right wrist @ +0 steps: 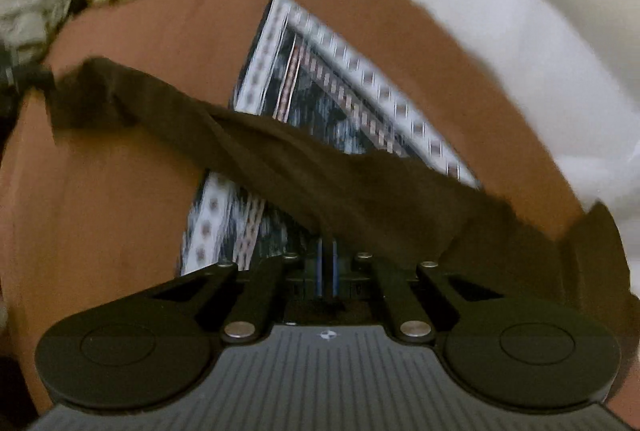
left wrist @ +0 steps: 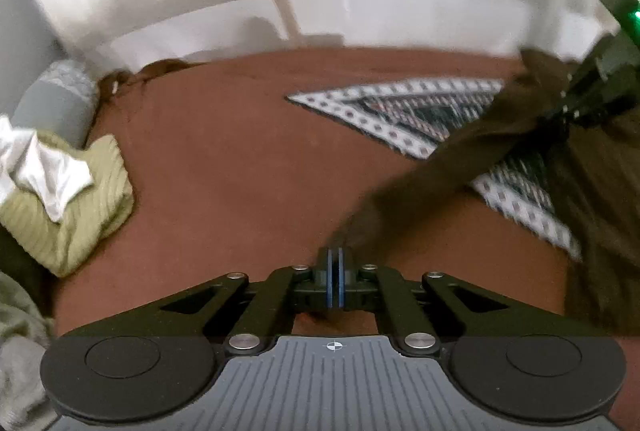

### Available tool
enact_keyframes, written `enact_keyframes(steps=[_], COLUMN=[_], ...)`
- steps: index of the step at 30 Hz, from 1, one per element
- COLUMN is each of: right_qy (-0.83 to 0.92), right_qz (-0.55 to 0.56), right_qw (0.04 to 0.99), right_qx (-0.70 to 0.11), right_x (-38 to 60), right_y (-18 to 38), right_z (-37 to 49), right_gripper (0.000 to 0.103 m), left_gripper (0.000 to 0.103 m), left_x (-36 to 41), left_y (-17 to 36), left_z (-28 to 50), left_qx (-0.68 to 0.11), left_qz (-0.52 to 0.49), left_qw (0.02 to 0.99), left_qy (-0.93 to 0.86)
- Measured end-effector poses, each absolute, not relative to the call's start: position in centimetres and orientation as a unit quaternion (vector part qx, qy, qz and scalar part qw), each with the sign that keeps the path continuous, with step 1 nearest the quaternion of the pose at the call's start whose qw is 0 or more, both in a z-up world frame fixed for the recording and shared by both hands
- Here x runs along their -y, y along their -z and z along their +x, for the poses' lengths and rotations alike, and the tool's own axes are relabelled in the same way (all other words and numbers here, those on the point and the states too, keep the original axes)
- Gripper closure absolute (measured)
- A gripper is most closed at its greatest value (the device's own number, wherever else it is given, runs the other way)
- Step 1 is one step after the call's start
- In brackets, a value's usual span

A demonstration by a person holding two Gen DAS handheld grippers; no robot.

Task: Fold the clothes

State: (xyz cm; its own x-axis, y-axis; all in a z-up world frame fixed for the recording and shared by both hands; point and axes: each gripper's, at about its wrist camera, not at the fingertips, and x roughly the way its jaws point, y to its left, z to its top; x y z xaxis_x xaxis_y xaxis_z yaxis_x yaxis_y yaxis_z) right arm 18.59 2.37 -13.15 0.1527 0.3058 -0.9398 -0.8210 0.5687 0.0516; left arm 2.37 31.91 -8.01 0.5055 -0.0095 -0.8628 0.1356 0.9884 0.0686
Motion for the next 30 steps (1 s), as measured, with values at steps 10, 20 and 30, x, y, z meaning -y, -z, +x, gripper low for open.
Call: enact_keyframes(steps=[10, 20, 30], right_qy=[-0.395, -0.343, -0.307], right_qz=[-0.265, -0.271, -0.266], right_qw=[0.698, 0.757, 0.763], right_qx=[-0.535, -0.486, -0.502], right_x=[0.2, 0.5, 1.1], right_y=[12.6, 11.8, 14.1], right_z=[17.2, 22.7, 28.4], right_gripper=[0.077, 0.048, 0.042], left_gripper=[0.047, 0.042, 0.038], left_x=[-36.3, -39.3, -38.9], left_y=[12.3, 15.5, 16.2], left_z=[0.4, 5.2, 5.4], left_qx=[-0.546, -0.521, -0.516], left_qz=[-0.127, -0.196, -0.211], left_qw=[0.828, 0.830, 0.830], left_qy=[0.022, -0.031, -0.031])
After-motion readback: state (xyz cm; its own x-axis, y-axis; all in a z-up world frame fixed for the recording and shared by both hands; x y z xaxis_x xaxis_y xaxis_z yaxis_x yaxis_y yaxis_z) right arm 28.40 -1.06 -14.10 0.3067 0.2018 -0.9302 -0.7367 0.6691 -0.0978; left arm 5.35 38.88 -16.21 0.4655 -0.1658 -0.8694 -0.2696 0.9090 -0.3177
